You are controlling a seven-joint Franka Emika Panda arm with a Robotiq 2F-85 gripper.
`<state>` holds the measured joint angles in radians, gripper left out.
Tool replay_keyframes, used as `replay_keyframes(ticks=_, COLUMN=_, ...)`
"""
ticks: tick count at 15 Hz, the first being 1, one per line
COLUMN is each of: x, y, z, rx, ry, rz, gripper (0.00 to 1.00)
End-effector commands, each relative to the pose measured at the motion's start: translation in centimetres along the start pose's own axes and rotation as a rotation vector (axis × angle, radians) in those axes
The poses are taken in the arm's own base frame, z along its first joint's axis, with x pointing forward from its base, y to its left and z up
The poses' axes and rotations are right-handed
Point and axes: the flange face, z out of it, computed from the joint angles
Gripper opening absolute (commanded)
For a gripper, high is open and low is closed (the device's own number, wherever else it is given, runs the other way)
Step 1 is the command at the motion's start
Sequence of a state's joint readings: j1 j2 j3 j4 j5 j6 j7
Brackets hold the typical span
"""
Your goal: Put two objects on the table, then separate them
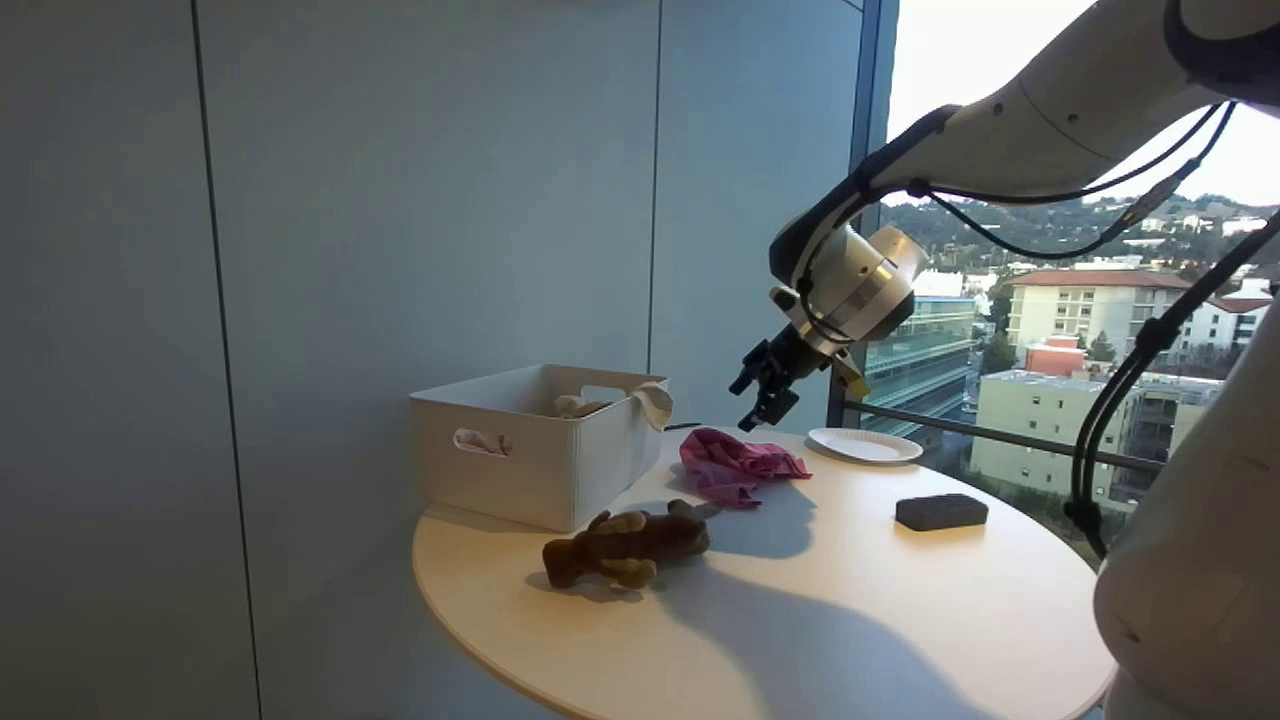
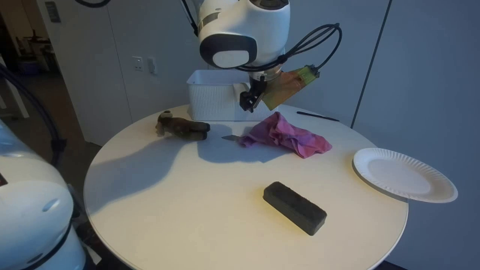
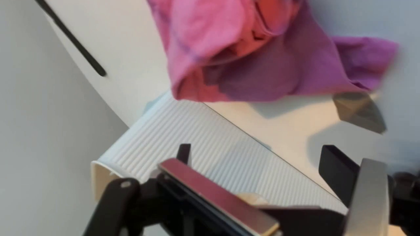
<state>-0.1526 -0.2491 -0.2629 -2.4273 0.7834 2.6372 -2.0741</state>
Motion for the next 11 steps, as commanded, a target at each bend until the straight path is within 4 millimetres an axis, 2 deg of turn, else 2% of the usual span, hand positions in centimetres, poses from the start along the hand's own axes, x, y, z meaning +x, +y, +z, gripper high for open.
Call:
replay_keyframes(ticks=1, x=1.4, y=-0.7, z=-4.7, rx=0.149, ry=0.079, rz=0.069, gripper=1.0)
replay_keyframes(ticks=3, x=2.0, y=-0.7, z=-6.9, rx=0.18, ry=0.121, rz=0.082, gripper=1.0)
replay_keyframes(ticks=4, x=1.3, y=-0.6, z=-4.1, rx=0.17, ry=0.09, rz=0.064, gripper=1.0)
replay_keyframes(ticks=7, x=1.7, y=-0.7, z=-6.5, rx=0.172, ry=0.126, rz=0.075, gripper=1.0)
replay_keyframes(ticks=11, x=1.6, y=-0.8, z=-6.3, rx=0.18, ry=0.126, rz=0.08, gripper=1.0)
